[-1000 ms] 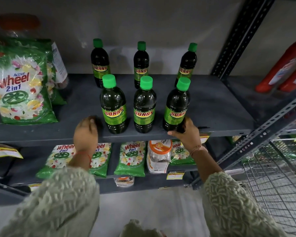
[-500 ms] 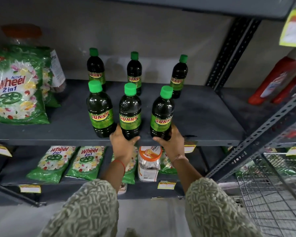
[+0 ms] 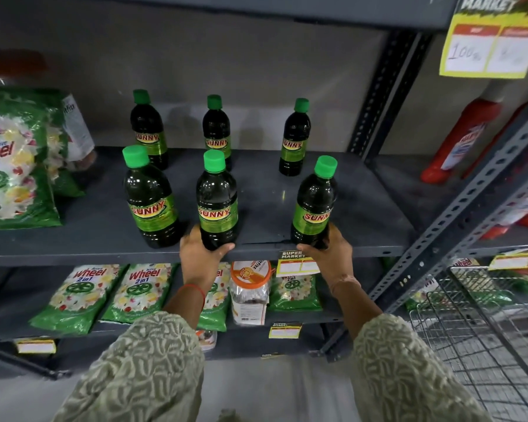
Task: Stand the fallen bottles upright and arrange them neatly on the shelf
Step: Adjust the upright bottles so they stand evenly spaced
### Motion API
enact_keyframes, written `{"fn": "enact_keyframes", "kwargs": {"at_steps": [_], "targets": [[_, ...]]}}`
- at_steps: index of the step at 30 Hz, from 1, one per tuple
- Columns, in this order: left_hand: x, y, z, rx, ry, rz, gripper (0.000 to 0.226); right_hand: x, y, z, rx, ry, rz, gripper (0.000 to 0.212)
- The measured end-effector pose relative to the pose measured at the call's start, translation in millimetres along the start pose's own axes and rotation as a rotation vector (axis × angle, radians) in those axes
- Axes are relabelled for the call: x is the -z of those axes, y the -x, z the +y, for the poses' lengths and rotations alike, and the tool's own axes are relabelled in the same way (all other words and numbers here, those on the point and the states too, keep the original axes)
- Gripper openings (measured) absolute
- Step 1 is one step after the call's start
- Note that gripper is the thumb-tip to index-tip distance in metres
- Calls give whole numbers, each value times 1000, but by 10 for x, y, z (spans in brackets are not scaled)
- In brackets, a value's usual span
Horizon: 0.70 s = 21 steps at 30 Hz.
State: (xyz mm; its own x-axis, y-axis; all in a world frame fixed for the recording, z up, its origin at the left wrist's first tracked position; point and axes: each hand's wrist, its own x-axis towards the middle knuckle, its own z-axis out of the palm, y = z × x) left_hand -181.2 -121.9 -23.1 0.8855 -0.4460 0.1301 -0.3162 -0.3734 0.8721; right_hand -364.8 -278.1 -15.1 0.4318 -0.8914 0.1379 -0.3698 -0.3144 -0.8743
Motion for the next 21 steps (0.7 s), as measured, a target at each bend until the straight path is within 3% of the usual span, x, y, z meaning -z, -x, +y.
{"fn": "enact_keyframes", "kwargs": {"at_steps": [10, 14, 16, 18, 21], "targets": [[-56, 1, -15, -33, -9, -6, 66, 20, -42, 49, 4, -20, -9, 61], [-5, 39, -17, -49, 26, -28, 69, -10, 157, 59, -44, -110, 48, 100], [107, 127, -99, -40, 67, 37, 71, -118, 424, 88, -8, -43, 159, 97], [259, 244, -215, -65, 77, 185, 71, -311, 690, 36, 112, 39, 211, 81], [509, 235, -376, -73, 97, 394, 88, -642, 725, -225, 212, 8, 70, 70]]}}
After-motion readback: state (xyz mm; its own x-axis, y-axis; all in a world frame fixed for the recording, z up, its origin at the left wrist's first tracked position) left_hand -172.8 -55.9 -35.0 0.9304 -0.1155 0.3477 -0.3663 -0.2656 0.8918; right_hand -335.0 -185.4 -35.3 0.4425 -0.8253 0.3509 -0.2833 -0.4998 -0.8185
